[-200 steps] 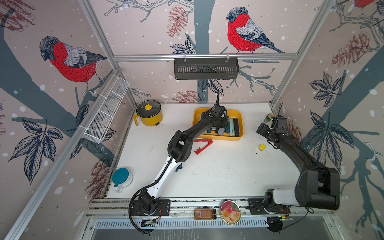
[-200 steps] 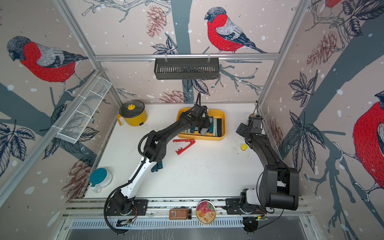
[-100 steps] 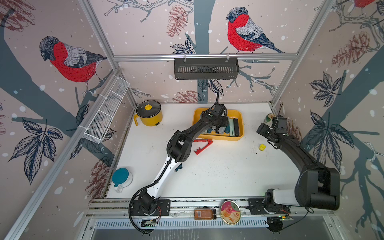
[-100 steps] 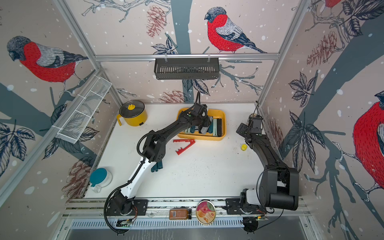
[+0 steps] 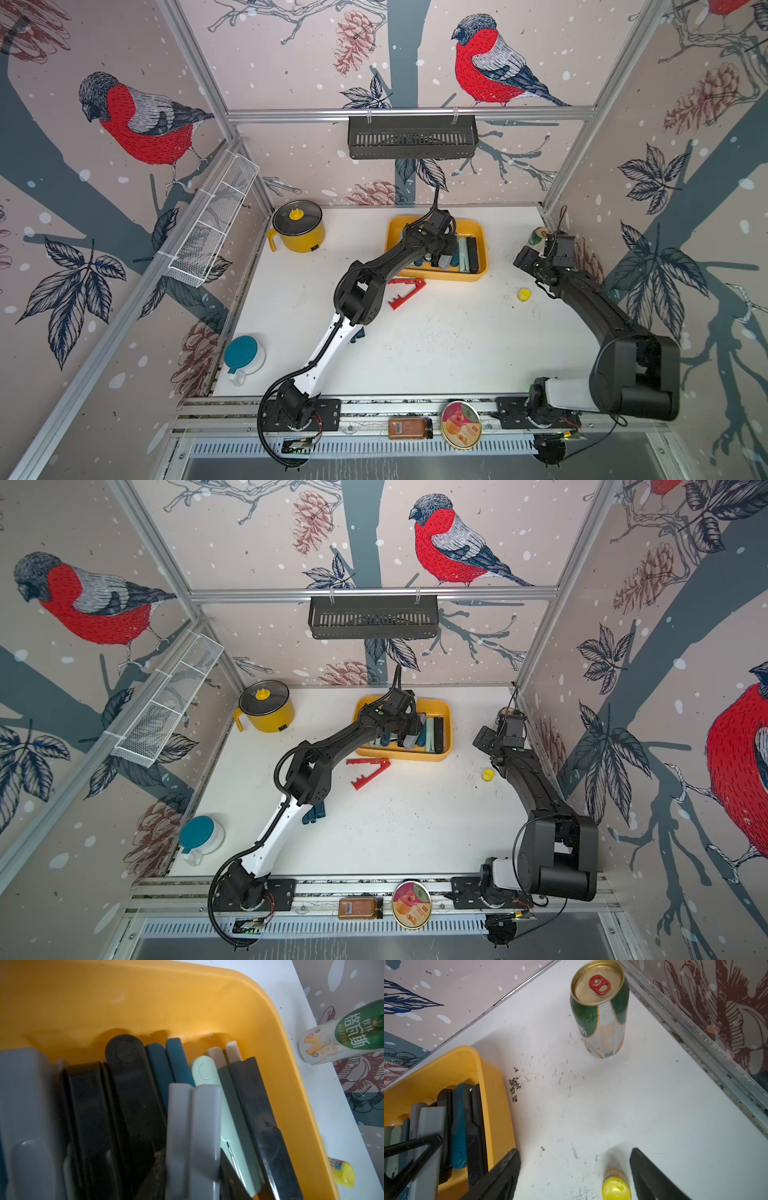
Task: Put the pruning pliers into the storage box
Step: Place the pruning pliers in the storage box.
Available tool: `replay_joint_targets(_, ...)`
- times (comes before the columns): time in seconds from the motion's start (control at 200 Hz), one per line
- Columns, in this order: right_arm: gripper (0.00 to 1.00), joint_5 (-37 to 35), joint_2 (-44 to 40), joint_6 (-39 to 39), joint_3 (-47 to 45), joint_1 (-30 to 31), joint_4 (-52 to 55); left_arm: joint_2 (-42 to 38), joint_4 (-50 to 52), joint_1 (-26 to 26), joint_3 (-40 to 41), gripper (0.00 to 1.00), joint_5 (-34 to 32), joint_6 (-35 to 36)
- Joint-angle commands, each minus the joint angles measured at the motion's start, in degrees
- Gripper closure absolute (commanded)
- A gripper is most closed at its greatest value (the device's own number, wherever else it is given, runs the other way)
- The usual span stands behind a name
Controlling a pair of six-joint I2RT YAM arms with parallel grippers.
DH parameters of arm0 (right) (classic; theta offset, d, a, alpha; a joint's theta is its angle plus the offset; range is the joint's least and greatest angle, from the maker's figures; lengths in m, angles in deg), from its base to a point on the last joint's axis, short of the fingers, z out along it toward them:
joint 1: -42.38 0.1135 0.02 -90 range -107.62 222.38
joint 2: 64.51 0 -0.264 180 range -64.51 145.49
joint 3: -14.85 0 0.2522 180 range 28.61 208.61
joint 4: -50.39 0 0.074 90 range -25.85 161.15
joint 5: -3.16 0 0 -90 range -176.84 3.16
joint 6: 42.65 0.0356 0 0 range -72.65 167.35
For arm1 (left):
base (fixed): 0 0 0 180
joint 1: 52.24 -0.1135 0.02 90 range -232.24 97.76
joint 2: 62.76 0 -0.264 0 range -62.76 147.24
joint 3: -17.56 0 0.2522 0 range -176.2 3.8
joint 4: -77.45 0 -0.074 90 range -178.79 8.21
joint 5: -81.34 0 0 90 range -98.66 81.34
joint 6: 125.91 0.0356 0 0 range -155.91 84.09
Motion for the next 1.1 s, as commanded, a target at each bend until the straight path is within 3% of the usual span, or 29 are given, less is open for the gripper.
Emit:
replay_joint_targets(0.0,0.16,0.50,-0.45,-0.20,-0.21,-0.08,-0.85,0.84,-2.28,0.00,-0.27,0.72,2.56,-2.63)
replay_joint_targets(0.325,0.16,0.74,-1.08,-0.20,-0.71,-0.26,-0.89,0.54,-3.67,-0.02,-0.16,0.51,4.39,-4.97)
replay_joint_targets(0.465,0.16,0.92,-1.16,-0.11,-1.08,-0.26,-1.01,0.36,-3.83,-0.15,-0.07,0.46,4.73,-5.59)
replay_joint_targets(0.69,0.16,0.77,-1.79,-0.20,-1.23,-0.37,-0.81,-0.35,-3.83,-0.56,0.83,0.46,7.24,-7.45)
replay_joint_targets(1.091,0.16,1.21,-2.64,0.22,-2.05,-0.57,-1.08,-5.80,-6.62,-0.20,9.73,0.45,13.31,-10.31)
